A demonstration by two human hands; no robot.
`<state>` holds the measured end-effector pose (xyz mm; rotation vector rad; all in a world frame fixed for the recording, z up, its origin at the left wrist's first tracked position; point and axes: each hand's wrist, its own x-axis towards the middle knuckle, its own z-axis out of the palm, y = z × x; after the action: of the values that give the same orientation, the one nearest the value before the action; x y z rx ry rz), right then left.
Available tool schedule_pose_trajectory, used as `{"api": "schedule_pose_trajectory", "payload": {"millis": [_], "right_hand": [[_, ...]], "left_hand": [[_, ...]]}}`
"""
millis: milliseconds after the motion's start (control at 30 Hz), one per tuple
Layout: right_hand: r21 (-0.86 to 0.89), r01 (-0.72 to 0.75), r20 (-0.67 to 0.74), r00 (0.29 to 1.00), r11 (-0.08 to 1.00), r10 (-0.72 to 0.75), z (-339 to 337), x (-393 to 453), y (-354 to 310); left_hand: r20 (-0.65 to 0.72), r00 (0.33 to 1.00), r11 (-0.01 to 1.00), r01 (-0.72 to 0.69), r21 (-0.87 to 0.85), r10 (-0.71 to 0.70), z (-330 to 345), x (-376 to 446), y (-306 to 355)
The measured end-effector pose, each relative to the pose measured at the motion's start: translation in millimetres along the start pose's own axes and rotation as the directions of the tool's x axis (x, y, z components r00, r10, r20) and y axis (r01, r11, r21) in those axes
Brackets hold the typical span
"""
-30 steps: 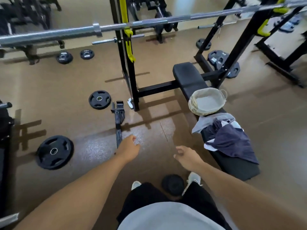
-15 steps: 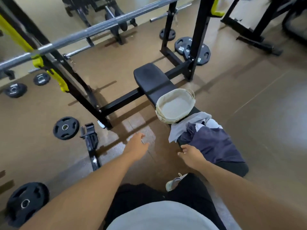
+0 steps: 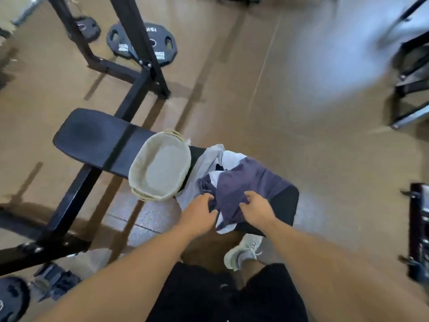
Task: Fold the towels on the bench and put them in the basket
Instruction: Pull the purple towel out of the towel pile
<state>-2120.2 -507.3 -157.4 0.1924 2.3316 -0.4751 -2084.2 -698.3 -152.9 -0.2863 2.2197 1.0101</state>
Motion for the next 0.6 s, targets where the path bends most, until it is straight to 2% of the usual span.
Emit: {"api": "schedule_pose_trajectory", "payload": {"millis": [100, 200, 267, 400, 467, 533, 600], "right_hand": [[0.040, -0.038, -0.027, 0.999, 0.998, 0.039, 12, 50, 23], [0.079, -0.013, -0.051, 0.999, 0.997, 0.018, 31, 121, 49], [0.029, 0.039, -0.075, 0.996, 0.999, -0.037, 50, 174, 66], [-0.186, 0.200, -0.060, 0.975, 0.962, -0.215, 112, 251, 98], [-0.220, 0.233, -0.184, 0.944, 0.947, -0.275, 139, 268, 110], [-0.261, 0.223, -0.296, 0.908, 0.939, -0.297, 154, 278, 114], [-0.290, 0.242, -0.323, 0.886, 0.926, -0.333, 161, 282, 118]], "left_hand": [[0.053, 0.998, 0.999, -0.020, 0.033, 0.019, 20, 57, -14], [0.065, 0.996, 0.990, -0.068, 0.123, 0.060, 60, 131, -41], [0.036, 0.995, 0.963, -0.097, 0.252, 0.091, 84, 178, -55], [0.010, 0.970, 0.855, -0.219, 0.470, 0.243, 129, 260, -87], [-0.046, 0.936, 0.817, -0.279, 0.505, 0.348, 148, 284, -104], [-0.151, 0.874, 0.765, -0.307, 0.566, 0.462, 163, 295, -122], [-0.205, 0.826, 0.727, -0.311, 0.612, 0.526, 173, 299, -133]]}}
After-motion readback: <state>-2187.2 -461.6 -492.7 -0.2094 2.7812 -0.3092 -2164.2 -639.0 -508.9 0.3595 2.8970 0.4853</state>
